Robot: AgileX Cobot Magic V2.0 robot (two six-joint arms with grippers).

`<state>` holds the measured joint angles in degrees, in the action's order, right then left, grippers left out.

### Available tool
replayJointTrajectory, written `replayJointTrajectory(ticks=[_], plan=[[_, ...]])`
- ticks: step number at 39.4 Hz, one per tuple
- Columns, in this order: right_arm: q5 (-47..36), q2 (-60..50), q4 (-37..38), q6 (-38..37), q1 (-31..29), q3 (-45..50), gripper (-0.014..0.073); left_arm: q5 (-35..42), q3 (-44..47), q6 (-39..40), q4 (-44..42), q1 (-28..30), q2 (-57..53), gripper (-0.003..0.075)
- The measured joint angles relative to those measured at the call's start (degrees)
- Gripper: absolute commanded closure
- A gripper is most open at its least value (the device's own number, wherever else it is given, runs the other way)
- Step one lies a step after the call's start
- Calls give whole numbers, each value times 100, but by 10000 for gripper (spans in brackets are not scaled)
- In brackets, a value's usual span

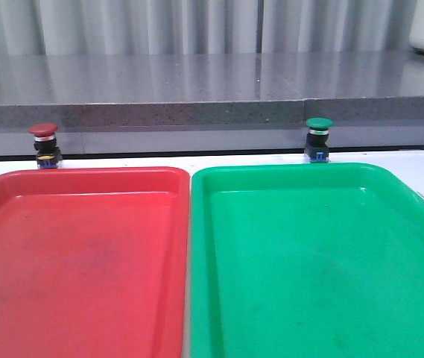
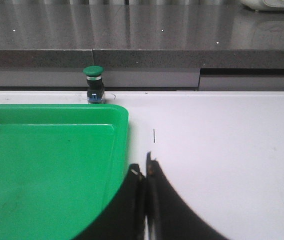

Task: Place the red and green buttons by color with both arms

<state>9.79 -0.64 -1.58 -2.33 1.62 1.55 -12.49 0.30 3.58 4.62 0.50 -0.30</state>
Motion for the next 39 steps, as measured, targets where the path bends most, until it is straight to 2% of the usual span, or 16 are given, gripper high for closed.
replayJointTrajectory(ticks=[39], plan=[[0,0,0,0,0,0,711,86,0,0,0,0,0,740]])
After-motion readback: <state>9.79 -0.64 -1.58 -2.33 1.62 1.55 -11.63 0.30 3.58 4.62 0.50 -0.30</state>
